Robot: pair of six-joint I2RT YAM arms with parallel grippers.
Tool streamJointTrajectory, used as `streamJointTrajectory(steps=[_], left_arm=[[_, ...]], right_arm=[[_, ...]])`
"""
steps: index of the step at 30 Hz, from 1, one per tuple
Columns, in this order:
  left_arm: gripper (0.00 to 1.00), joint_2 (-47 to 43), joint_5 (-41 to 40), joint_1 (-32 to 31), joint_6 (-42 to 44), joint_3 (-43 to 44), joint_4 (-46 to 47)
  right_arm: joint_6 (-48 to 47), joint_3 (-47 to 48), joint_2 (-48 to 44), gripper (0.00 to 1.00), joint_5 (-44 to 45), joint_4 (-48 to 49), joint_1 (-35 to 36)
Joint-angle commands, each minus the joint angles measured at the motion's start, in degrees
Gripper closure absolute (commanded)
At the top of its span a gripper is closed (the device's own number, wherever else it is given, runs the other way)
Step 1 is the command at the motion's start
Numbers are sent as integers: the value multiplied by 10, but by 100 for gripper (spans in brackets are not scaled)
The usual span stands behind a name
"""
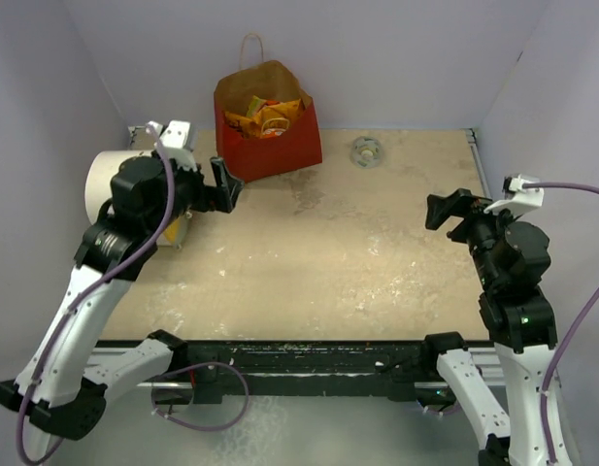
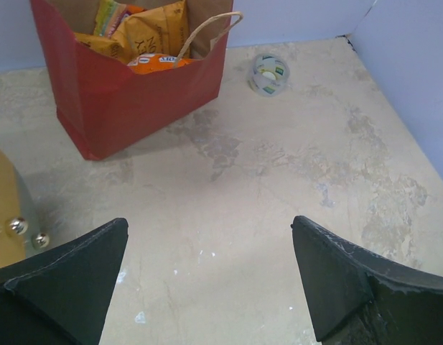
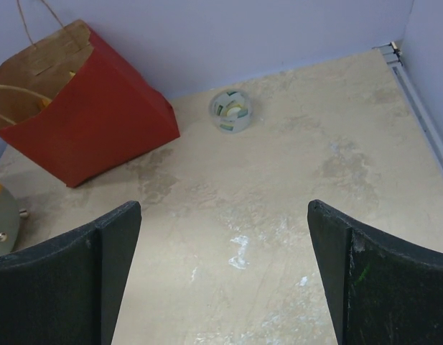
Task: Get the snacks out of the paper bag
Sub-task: Move the paper bag to the center of the board.
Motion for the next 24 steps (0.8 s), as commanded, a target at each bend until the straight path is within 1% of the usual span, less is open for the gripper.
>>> streamJointTrajectory(steps=[1, 5, 11, 15, 17, 19, 22, 24], left_arm=[[1, 68, 39, -4, -9, 71, 35], [1, 129, 47, -2, 3, 119, 76], [1, 219, 43, 10, 69, 200, 118], [1, 269, 111, 14, 142, 231, 156], [1, 299, 140, 14, 186, 255, 157], [1, 324, 147, 14, 227, 272, 157], [1, 360, 146, 20, 265, 310, 139], [1, 377, 156, 25, 288, 310, 145]], right_arm=[[20, 32, 9, 0, -27, -9, 4], [13, 39, 14, 0, -45, -21, 4], [1, 27, -5, 0, -84, -16, 4], [-9, 25, -16, 0, -85, -20, 4], [-15, 31, -19, 0, -81, -27, 4], [-21, 35, -22, 0, -78, -33, 4], [-25, 38, -28, 0, -74, -39, 4], [-26, 43, -29, 0, -72, -44, 4]])
